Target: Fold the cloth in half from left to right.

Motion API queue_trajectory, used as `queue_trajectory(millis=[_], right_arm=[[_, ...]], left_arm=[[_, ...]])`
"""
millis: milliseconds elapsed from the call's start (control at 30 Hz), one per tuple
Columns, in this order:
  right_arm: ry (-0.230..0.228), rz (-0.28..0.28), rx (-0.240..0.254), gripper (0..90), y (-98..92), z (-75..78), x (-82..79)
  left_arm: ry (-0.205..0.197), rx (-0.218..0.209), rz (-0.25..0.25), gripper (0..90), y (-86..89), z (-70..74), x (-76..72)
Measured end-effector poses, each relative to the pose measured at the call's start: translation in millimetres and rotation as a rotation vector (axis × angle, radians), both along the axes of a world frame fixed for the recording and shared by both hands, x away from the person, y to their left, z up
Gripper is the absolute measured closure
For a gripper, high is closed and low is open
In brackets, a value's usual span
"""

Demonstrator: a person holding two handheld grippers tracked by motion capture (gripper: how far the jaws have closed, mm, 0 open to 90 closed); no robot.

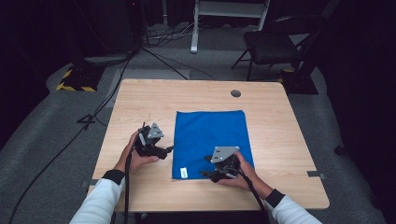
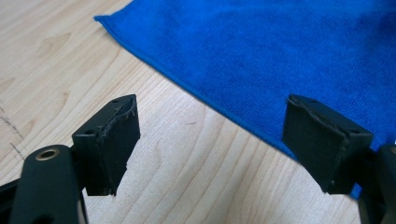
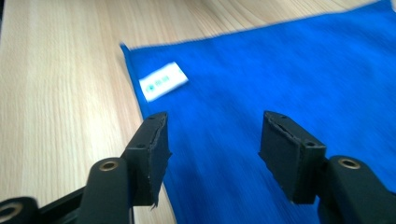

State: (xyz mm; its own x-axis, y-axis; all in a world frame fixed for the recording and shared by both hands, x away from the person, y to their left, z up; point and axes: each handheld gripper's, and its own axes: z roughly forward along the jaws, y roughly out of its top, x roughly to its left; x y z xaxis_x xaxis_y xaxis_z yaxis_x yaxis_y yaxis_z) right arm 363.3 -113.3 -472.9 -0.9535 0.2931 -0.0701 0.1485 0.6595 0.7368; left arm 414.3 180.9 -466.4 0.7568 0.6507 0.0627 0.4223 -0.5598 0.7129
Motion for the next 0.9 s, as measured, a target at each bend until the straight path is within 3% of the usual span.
queue_trajectory(millis=[100, 167, 200, 267, 367, 500, 633, 800, 900], right_arm=[[-0.008, 0.021, -0.013, 43.7, 14.5, -1.3, -1.8], [-0.008, 0.040, -0.010, 44.0, 25.6, -2.1, -2.8], [-0.009, 0.044, -0.011, 44.4, 29.0, -2.1, -3.1], [-0.008, 0.062, -0.005, 44.6, 39.0, -2.6, -5.0], [-0.015, 0.082, -0.020, 44.9, 49.7, -4.6, -7.7], [-0.012, 0.114, -0.014, 45.1, 61.9, -5.2, -13.6], [-0.007, 0.139, -0.022, 45.7, 72.2, -8.5, -17.5], [-0.023, 0.140, -0.041, 49.6, 82.7, -15.2, -20.6], [-0.030, 0.112, -0.056, 51.5, 85.9, -18.1, -18.9]], left_arm=[[-0.012, -0.028, 0.017, 19.4, 2.4, 3.1, 5.6], [-0.044, -0.048, 0.016, 19.3, 2.7, 4.4, 8.6], [-0.049, -0.038, 0.014, 19.3, 1.4, 4.4, 10.2], [-0.025, -0.032, 0.011, 17.7, -2.0, 3.9, 14.5], [-0.029, -0.044, 0.024, 17.7, -2.6, 5.0, 19.4], [-0.045, -0.031, 0.037, 17.8, -3.8, 3.9, 24.4], [-0.020, -0.015, 0.046, 17.5, -3.7, 0.0, 28.4], [-0.024, -0.028, 0.058, 17.2, -1.6, 1.2, 31.1], [-0.022, -0.023, 0.062, 17.1, -1.3, 0.7, 31.6]])
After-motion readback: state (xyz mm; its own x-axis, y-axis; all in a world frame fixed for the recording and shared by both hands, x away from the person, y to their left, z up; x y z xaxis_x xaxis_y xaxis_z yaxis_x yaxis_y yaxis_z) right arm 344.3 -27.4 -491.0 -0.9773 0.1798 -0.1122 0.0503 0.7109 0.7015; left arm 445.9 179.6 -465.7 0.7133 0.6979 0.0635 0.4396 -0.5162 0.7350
